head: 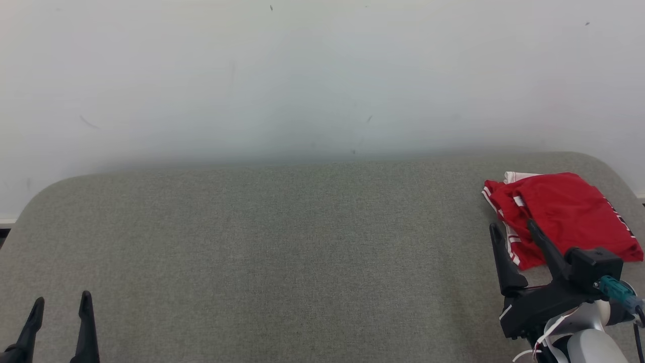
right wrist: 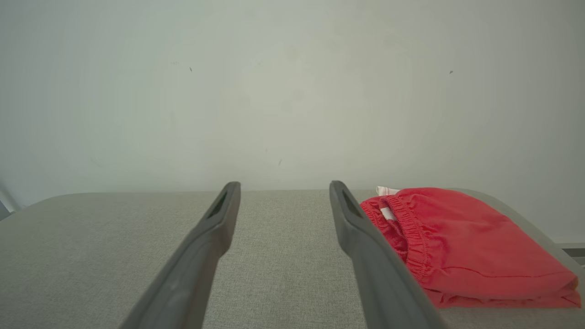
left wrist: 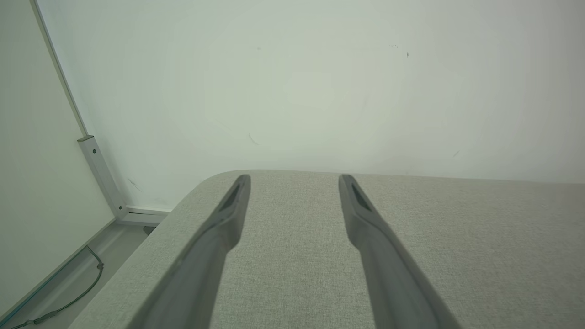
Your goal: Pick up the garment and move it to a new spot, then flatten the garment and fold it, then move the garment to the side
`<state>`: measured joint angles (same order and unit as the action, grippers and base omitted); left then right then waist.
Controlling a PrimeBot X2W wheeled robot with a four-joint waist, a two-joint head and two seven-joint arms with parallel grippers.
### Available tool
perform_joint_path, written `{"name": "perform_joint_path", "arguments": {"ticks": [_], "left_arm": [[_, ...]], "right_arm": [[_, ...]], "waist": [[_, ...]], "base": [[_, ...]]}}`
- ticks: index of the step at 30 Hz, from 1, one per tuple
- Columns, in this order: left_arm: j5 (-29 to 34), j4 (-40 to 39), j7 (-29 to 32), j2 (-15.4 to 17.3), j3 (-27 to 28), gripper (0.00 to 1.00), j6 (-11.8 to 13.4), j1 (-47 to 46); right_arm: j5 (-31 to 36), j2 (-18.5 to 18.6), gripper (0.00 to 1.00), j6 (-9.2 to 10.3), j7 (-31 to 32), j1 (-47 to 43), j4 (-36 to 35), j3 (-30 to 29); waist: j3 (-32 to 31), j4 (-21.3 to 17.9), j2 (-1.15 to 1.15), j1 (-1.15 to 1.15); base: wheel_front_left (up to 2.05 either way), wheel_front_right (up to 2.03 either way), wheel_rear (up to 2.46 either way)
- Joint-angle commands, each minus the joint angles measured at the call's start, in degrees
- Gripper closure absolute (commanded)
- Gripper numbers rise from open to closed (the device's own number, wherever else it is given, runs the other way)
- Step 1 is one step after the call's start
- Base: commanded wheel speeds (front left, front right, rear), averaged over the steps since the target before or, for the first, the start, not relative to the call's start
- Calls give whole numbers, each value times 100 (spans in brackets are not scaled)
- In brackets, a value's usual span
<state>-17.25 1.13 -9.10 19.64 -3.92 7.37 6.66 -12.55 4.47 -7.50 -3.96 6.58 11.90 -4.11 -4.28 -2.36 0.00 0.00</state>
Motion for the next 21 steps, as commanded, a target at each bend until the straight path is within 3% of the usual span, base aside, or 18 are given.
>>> {"name": "perform_joint_path", "arguments": {"ticks": [1, 9, 10, 15, 21], "left_arm": [[-56, -19, -35, 15, 5, 0, 3, 12], [-62, 3, -108, 45, 5, 0, 26, -20], [-60, 10, -66, 1, -6, 100, 18, -4], [-149, 255, -24, -240, -71, 100, 3, 60], [-744, 422, 111, -357, 69, 100, -122, -132]], "right_arm": [[6, -8, 0, 4, 23, -44, -30, -23], [4, -31, 0, 4, 43, -69, -58, -35], [-7, -21, 100, 0, 46, -18, -29, -13], [-80, -74, 100, -1, 76, -221, 251, -12], [-724, -81, 100, -1, 189, -65, 378, -44]], "waist": [[3, -1, 0, 0], [10, 6, 0, 0], [11, 5, 0, 0], [15, 7, 0, 0], [38, 18, 0, 0]], "base": [[0, 0, 0], [0, 0, 0], [0, 0, 0], [0, 0, 0], [0, 0, 0]]}}
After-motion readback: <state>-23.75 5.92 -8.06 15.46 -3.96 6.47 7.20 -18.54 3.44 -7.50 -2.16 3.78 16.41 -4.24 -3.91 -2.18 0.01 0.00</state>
